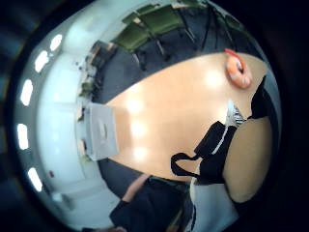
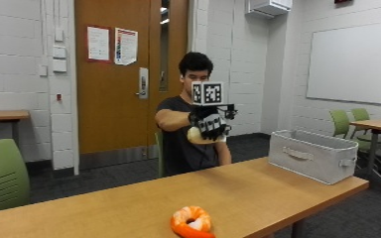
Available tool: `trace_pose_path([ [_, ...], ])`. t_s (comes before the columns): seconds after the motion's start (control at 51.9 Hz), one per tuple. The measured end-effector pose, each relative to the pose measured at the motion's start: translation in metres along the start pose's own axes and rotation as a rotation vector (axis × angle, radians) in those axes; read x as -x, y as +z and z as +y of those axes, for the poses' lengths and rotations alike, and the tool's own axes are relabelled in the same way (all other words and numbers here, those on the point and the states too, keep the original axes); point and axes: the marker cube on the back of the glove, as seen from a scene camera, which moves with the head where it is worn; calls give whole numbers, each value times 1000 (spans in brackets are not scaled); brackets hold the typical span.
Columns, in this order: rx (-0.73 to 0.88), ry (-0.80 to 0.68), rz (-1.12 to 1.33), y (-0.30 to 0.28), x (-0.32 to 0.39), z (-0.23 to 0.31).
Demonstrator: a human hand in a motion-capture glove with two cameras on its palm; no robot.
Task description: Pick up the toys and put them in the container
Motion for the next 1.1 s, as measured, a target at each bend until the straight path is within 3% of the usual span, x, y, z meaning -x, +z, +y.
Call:
trace_pose_path([
  [0.289,-154,-86,-5,-88,118,-24],
  [0.501,-177,-269,-3,-122,258,-16],
  [0.713,-166,-447,-68,-123,409,21],
  [0.847,-140,-642,-139,-114,491,59],
  [0.963,-129,-675,-127,-101,528,66],
  [1.021,-114,-648,-147,-93,517,39],
  [1.098,-104,-729,-148,-83,505,19],
])
